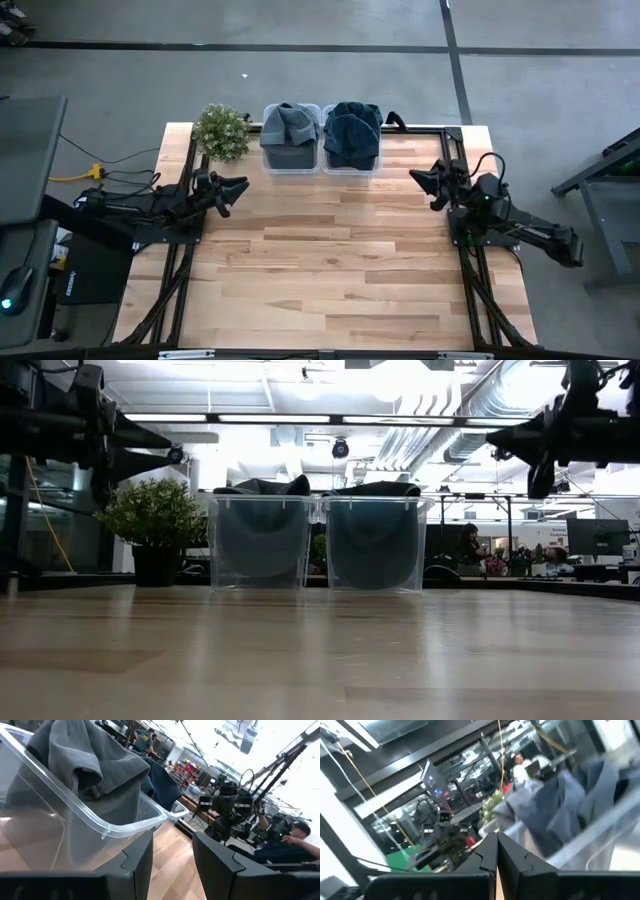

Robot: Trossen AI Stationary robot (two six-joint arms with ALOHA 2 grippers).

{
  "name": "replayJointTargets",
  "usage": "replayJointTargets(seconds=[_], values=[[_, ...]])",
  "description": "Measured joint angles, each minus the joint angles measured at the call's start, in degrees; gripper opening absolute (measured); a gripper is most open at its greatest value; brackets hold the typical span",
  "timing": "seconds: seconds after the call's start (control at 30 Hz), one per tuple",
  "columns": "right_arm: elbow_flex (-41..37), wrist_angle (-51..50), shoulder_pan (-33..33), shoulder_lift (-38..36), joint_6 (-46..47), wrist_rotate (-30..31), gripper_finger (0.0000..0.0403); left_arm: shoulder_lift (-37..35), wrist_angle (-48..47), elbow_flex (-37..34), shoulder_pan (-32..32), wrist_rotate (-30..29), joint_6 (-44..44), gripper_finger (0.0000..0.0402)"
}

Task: Pick & Place hat
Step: Return to Home Position

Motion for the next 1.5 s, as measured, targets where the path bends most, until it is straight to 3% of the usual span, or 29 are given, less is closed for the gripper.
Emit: replayJointTargets(seconds=[0.2, 0.27, 0.9, 1.5], values=[[-0.1, -4.1, 0.4, 0.0, 15.8, -0.3, 0.0, 0.0, -0.8, -0.1, 0.0, 3.1, 3.7, 0.0138], [-0.1, -4.5, 0.4, 0.0, 17.3, -1.4, 0.0, 0.0, -1.4, -0.1, 0.0, 4.3, 4.5, 0.0138], [-0.1, -4.7, 0.4, 0.0, -2.7, -2.3, 0.0, 0.0, -1.4, -0.1, 0.0, 5.7, 4.0, 0.0138], [-0.1, -4.7, 0.4, 0.0, -4.5, -2.3, 0.0001, 0.0, -1.4, -0.2, 0.0, 5.7, 4.0, 0.0138]])
